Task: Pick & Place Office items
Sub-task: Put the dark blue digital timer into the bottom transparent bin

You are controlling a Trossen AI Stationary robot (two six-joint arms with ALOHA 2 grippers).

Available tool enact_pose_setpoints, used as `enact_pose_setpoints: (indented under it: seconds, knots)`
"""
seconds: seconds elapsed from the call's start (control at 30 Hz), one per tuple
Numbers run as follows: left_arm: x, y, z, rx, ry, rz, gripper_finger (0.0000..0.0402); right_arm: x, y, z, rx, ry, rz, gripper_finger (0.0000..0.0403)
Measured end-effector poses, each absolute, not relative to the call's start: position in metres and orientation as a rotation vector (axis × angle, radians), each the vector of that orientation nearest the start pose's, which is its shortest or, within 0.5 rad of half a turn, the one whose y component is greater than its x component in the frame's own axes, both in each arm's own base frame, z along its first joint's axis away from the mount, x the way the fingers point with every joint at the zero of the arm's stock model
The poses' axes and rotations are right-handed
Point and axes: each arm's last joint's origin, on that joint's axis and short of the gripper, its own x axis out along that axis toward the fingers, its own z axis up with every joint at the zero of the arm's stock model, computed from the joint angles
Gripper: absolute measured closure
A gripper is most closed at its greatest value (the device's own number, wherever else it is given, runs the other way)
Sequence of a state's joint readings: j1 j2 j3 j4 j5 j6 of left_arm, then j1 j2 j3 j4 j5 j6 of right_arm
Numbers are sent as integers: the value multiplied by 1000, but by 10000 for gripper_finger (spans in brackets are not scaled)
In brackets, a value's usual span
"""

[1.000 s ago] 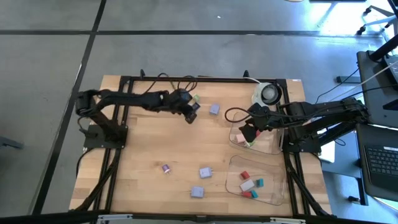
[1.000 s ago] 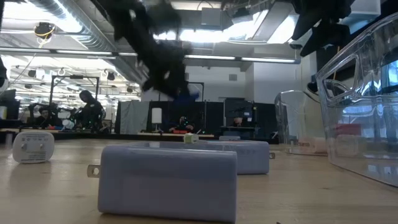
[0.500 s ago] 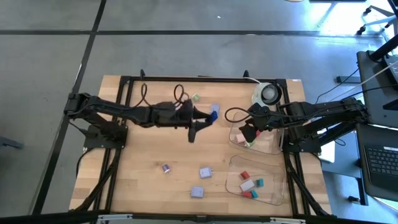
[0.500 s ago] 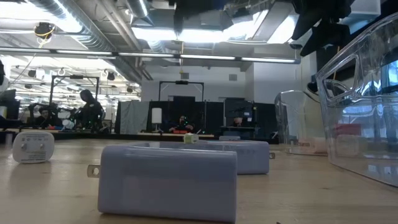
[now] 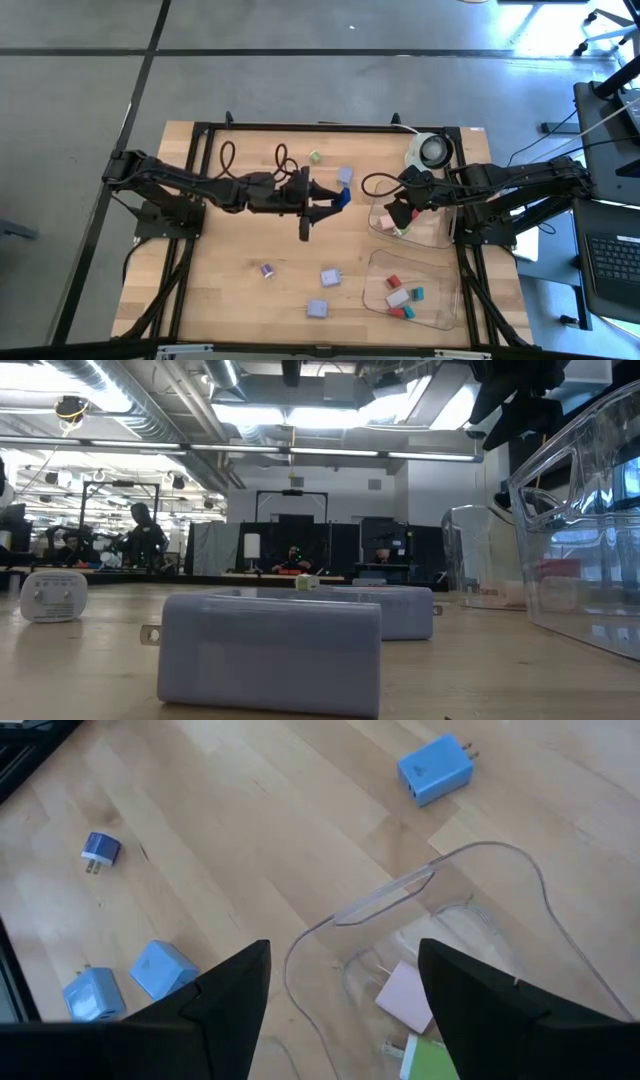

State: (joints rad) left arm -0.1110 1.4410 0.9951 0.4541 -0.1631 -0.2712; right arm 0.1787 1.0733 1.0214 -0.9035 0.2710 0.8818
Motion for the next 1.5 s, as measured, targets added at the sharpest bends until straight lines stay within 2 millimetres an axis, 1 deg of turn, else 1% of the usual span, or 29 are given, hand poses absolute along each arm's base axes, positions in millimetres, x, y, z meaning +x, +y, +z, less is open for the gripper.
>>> enact_pose_setpoints:
  seconds: [0.17,0.27,0.43,0.63,0.73,0.9,1.13,1.23,1.3,1.4,1.5]
  knots:
    - [327,-38,315,-276,-19,80,247,195,27,305,603,818,-482,147]
    - [325,-43,315,-278,-28,134,243,195,27,305,603,818,-482,147]
    - [323,-52,320,-293,-91,205,247,195,27,305,603,818,-481,147]
    - [322,-57,323,-309,-129,198,242,195,27,305,603,818,-481,147]
    - [322,-58,323,-360,-132,195,242,196,27,305,607,805,-479,147]
    - [323,-59,322,-466,-137,182,246,202,27,310,620,720,-472,147]
    - [324,-62,320,-567,-111,77,241,221,27,325,659,440,-496,147]
    - [324,-63,320,-618,-99,40,244,225,27,330,666,378,-493,147]
    - [324,-64,319,-639,-80,22,245,226,27,331,661,361,-494,147]
    - [324,-64,318,-664,-71,11,243,228,27,329,599,371,-509,147]
    - [324,-64,318,-676,-66,10,240,230,27,328,547,394,-483,147]
